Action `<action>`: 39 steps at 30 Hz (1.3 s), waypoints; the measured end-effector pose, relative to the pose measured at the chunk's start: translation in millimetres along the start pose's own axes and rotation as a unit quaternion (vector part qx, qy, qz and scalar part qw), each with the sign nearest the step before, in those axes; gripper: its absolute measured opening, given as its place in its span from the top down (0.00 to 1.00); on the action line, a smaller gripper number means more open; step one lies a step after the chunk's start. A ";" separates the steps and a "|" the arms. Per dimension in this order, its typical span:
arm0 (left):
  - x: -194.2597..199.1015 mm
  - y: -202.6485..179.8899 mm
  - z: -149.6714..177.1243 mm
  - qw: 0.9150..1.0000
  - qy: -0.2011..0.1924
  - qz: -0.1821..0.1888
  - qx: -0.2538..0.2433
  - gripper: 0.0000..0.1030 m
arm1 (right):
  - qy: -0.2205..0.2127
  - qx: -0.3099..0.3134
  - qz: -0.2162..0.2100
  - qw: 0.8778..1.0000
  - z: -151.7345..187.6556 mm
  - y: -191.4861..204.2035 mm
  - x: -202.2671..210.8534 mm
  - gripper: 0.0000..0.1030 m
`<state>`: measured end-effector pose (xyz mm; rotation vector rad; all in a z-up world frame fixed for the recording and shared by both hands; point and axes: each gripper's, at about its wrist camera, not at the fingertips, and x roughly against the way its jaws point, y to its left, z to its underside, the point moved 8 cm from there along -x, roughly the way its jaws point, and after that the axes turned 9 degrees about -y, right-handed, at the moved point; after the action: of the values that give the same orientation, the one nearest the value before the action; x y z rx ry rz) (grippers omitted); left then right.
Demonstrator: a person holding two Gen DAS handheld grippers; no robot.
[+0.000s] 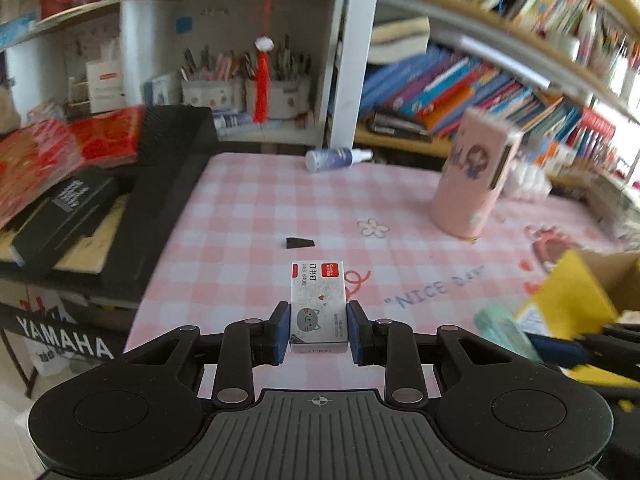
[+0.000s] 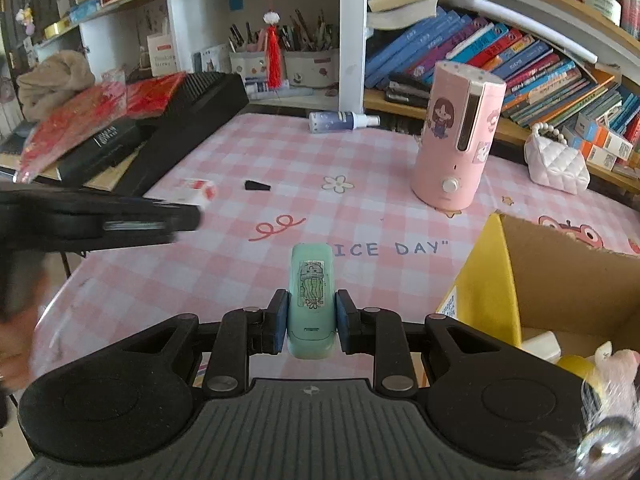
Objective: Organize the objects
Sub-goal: 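Carry the eraser and white box with both tools over the yellow box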
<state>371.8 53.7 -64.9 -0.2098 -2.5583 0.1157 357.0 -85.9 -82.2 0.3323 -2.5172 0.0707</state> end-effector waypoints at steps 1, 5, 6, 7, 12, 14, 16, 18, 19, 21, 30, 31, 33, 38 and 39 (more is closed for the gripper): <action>10.3 1.3 1.0 1.000 -0.004 0.002 0.004 0.73 | -0.002 0.000 -0.001 1.000 -0.1 0.5 4.8 0.77; 47.5 5.5 9.8 1.000 -0.011 0.004 0.024 0.73 | -0.002 0.001 -0.009 1.000 5.8 6.4 23.3 0.77; 56.1 5.3 12.7 1.000 -0.013 0.005 0.026 0.73 | -0.002 0.001 -0.011 1.000 8.7 8.9 28.2 0.77; 64.5 5.6 15.9 1.000 -0.015 0.006 0.027 0.73 | -0.002 0.001 -0.012 1.000 11.4 11.5 32.9 0.77; 95.3 9.8 31.2 0.999 -0.018 0.003 0.036 0.73 | -0.002 -0.006 -0.014 1.000 23.7 26.1 54.4 0.77; 105.8 11.8 38.1 0.999 -0.019 0.000 0.038 0.73 | -0.005 -0.007 -0.013 1.000 26.6 31.4 62.4 0.77; 115.1 14.7 44.5 0.999 -0.019 -0.001 0.042 0.73 | -0.006 -0.006 -0.013 1.000 30.2 36.0 69.7 0.77; 125.0 16.9 50.6 0.999 -0.019 0.000 0.047 0.73 | -0.007 -0.005 -0.012 1.000 35.3 41.1 77.9 0.77; 129.5 16.8 53.2 0.999 -0.019 0.002 0.047 0.73 | -0.007 -0.005 -0.011 1.000 38.2 43.6 82.1 0.77; 139.0 16.3 57.8 0.999 -0.022 0.005 0.046 0.73 | -0.007 -0.006 -0.008 1.000 44.3 48.1 91.4 0.77; 189.5 15.0 87.9 0.999 -0.027 0.014 0.044 0.73 | -0.007 -0.018 0.007 1.000 77.5 67.5 138.2 0.77; 194.1 14.8 91.4 0.999 -0.026 0.015 0.043 0.73 | -0.006 -0.019 0.007 1.000 81.1 69.8 143.2 0.77; 203.8 13.6 99.1 0.999 -0.025 0.018 0.041 0.73 | -0.007 -0.020 0.008 1.000 88.5 74.8 153.4 0.77; 224.8 7.2 114.1 0.999 -0.023 0.026 0.035 0.73 | -0.006 -0.031 0.013 0.999 108.2 82.1 176.7 0.77; 228.2 5.5 116.5 0.999 -0.023 0.028 0.033 0.73 | -0.006 -0.033 0.015 0.999 112.2 83.1 180.9 0.78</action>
<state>119.9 94.4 -41.6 -0.2568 -2.5898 0.2285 130.3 -59.4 -69.9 0.2691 -2.5298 -0.0025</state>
